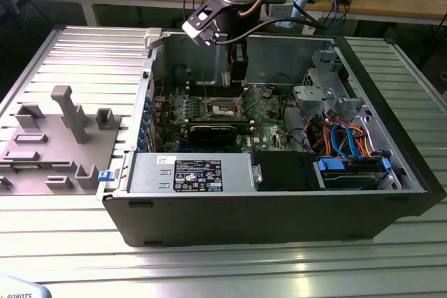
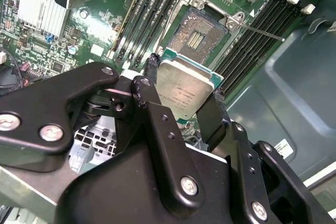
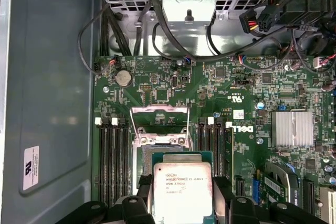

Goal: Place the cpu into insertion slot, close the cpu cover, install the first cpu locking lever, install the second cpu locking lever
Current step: 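Place the cpu into insertion slot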

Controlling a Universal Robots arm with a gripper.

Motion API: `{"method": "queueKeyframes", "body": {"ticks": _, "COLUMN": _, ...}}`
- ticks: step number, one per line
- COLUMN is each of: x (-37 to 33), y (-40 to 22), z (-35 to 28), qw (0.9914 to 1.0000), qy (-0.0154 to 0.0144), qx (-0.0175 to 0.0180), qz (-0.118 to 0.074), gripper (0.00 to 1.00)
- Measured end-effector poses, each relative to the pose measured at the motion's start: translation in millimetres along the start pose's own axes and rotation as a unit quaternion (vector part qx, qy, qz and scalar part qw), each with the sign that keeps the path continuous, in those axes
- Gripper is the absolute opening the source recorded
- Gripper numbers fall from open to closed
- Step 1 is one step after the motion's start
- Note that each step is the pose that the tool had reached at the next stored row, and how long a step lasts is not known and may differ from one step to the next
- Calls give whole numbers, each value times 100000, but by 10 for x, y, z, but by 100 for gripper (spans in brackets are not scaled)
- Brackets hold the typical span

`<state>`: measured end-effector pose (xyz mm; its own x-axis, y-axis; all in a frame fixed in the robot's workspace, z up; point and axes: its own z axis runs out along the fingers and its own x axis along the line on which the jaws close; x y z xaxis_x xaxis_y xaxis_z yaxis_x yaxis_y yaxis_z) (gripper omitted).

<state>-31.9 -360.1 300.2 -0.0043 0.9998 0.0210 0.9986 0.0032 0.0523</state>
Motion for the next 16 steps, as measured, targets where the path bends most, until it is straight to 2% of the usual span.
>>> {"method": "queueKeyframes", "body": {"ticks": 16, "x": -1, "y": -2, "z": 40, "qw": 100000, "qy": 3, "qx": -1, "qz": 0, "gripper": 54}}
